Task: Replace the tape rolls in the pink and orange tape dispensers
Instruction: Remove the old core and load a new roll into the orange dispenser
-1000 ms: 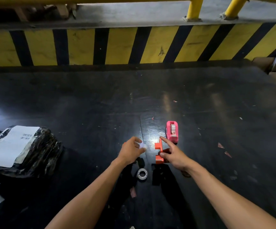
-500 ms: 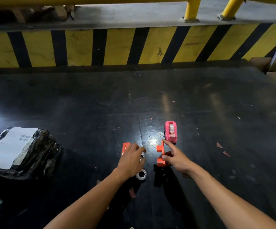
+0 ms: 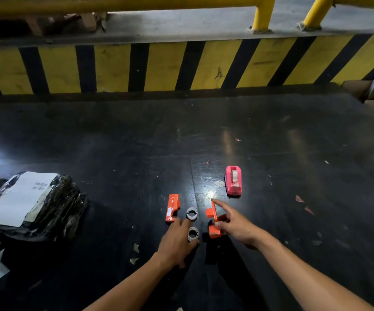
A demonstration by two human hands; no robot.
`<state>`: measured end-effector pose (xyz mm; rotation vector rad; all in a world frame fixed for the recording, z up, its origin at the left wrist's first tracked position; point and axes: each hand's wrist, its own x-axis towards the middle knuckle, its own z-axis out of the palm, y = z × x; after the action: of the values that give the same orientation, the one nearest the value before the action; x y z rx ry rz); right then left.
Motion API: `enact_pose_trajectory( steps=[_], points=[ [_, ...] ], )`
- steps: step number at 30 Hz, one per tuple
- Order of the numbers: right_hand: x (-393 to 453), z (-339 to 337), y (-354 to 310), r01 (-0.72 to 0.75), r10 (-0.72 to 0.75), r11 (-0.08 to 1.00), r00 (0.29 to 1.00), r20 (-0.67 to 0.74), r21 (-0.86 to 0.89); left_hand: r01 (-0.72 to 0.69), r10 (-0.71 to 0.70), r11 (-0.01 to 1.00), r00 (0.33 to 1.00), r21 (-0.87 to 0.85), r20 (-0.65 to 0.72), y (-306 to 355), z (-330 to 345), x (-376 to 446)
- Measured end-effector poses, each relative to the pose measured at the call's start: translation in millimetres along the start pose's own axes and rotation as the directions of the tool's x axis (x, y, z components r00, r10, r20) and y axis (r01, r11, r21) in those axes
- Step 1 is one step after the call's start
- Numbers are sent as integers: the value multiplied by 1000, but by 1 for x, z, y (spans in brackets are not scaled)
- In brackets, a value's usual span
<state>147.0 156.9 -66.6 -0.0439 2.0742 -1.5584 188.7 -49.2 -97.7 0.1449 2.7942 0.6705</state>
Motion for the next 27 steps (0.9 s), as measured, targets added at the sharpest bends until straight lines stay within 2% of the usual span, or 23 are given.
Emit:
enact_pose_trajectory(
  steps=[6,10,16,19,23,27],
  points=[
    [-8,16,0,72,-69,997,995,72,-38,-54,52,989,998,-139,-22,12,-18,7],
    [-10,20,-6,111,-107,993,991,77,-38,-115,106,981,992,-158,-61,16,-30,11],
    [-15,18,-11,69,-78,993,993,87,99,-202,195,975,977,-90,-80,20,-46,9],
    [-22,16,-16,32,-49,988,993,110,150,-203,198,972,979,-114,-51,22,-53,8],
    [-24,16,-18,21,-38,989,993,116,145,-143,158,954,987,-265,36,23,-56,9],
    [-22,14,-18,46,-65,986,992,110,161,-80,166,867,977,-492,134,18,-62,6]
  ],
)
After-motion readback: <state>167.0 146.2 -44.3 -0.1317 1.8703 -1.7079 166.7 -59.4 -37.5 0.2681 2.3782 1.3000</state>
